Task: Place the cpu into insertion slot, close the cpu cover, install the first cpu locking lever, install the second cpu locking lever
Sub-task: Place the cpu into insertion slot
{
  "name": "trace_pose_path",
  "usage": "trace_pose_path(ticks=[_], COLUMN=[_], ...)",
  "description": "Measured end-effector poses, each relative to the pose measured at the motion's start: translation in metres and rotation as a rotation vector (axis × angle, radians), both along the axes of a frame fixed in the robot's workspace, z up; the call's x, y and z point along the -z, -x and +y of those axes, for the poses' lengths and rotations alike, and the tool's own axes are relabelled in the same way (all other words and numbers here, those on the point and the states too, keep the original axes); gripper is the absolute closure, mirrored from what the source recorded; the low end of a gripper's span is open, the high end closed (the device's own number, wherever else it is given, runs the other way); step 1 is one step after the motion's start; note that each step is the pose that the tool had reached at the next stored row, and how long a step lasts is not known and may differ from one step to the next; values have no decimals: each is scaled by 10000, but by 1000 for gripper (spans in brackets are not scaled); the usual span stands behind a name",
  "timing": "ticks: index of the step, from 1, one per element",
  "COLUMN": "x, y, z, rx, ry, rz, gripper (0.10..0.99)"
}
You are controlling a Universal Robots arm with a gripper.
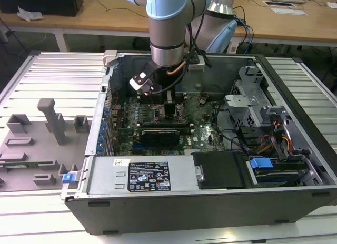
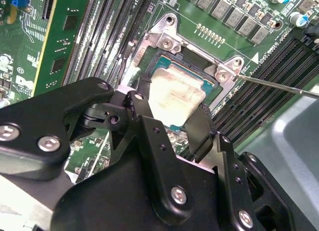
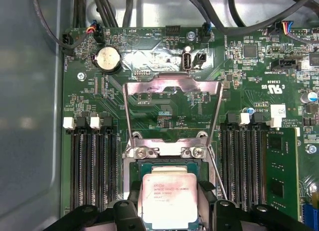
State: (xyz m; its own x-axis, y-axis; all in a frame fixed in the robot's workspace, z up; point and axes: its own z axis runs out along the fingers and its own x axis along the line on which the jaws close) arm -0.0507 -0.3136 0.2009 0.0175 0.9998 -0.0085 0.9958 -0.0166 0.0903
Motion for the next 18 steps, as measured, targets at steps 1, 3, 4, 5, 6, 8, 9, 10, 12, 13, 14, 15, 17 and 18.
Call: trace_pose_path(ticks=[1,3,4,5,6,8,9,10,12,13,14,15,17,18], x=[2,4,4,4,5,5,5,5,-3,-13,-29,-52,-95,-109], y=[0,0,0,0,0,-1,-1,0,0,0,0,0,0,0], z=[0,0,0,0,1,1,1,1,0,0,0,0,0,1], rx=[-2,-2,-3,-2,-3,-3,-2,-3,-2,-2,-2,-2,-2,-2], ry=[0,-1,-2,-2,-7,-4,-4,-3,0,-2,-2,-2,-2,-2], rz=[0,0,-1,0,-1,-2,-2,-1,1,-1,-1,-1,-1,-1], gripper=[553,553,553,553,553,541,478,478,478,478,478,478,478,478])
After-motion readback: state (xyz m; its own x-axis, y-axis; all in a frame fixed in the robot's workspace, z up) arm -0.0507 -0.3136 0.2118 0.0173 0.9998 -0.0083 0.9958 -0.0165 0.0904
